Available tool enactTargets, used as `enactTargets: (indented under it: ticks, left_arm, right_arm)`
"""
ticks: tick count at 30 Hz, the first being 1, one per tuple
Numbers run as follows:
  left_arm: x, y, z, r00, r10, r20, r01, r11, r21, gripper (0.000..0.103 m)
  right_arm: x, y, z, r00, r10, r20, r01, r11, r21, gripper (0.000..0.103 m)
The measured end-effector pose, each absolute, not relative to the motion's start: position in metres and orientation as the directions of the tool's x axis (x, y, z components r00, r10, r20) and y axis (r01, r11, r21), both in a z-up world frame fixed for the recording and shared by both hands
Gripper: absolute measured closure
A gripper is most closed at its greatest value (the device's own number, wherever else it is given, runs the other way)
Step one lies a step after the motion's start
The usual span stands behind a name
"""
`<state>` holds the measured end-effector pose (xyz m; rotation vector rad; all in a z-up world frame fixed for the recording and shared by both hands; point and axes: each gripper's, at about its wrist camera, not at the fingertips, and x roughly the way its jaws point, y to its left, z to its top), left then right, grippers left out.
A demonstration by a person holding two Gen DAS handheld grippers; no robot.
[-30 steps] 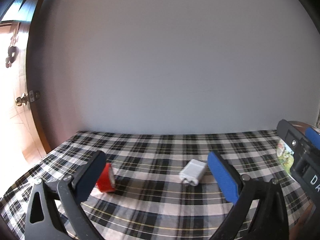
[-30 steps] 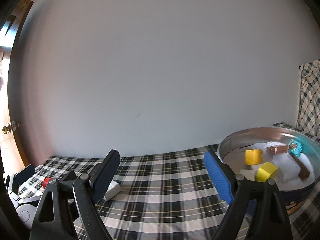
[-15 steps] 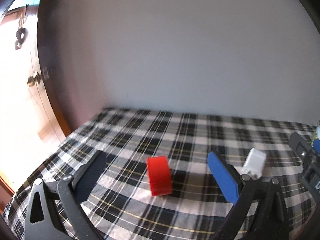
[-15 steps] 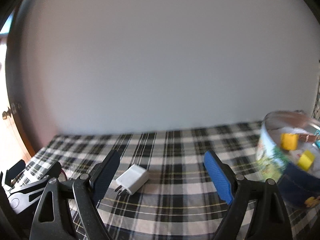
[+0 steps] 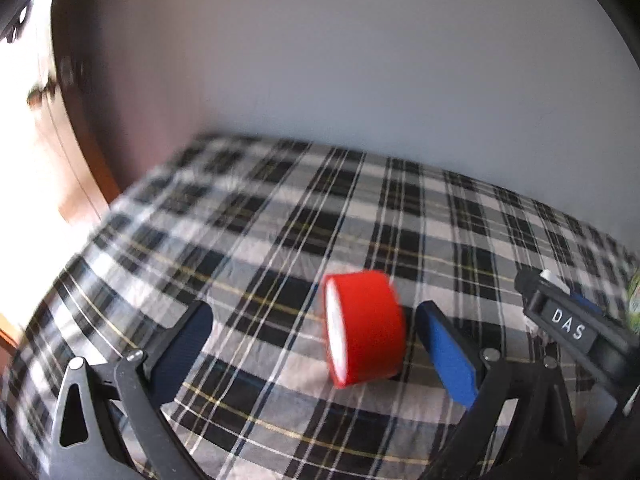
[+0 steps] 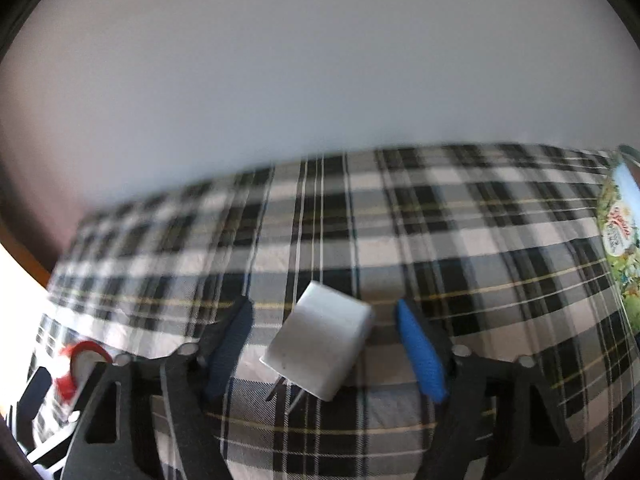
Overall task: Organize rigid objects
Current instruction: 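Grasp the white charger plug with the right tool while the left tool grasps the red tape roll, then lift and carry the white plug and red tape over the tin with both tools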
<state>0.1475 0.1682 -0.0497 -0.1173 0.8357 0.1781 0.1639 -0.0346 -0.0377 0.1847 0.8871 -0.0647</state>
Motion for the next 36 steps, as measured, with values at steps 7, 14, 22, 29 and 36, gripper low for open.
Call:
enactTargets:
  ticks: [7,14,22,29,36]
  left_arm:
    - [0.152,0.185,-0.063,0.604,0.037,-0.796,-0.224,0.967,-0.125,0.006]
    - [0.15,0.19,-0.057,0.641,-0.04,-0.767,-0.169,0.967,-0.192,0.06]
    - [0.151,0.19,-0.056,0.66,-0.142,-0.738,-0.096,0.958,-0.27,0.08]
    - [0.144,0.188,-0.042,0.734,-0.181,-0.655,-0.045,0.949,-0.312,0.08]
    - [0.143,0.192,-0.047,0.71,-0.175,-0.682,-0.066,0.948,-0.311,0.081]
  right_arm:
    - [0.167,-0.015,-0.041,0.612,-0.055,-0.789,0.109,0.994,0.015,0.06]
    - [0.153,-0.021,-0.043,0.627,0.037,-0.778,0.048,0.995,0.085,0.063]
    - [0.136,-0.053,-0.041,0.672,0.233,-0.703,0.0,0.949,0.315,0.063]
    - [0.106,-0.047,-0.018,0.762,0.238,-0.602,-0.078,0.957,0.279,0.063]
    - [0.116,-0.046,-0.019,0.773,0.224,-0.593,-0.076,0.961,0.264,0.063]
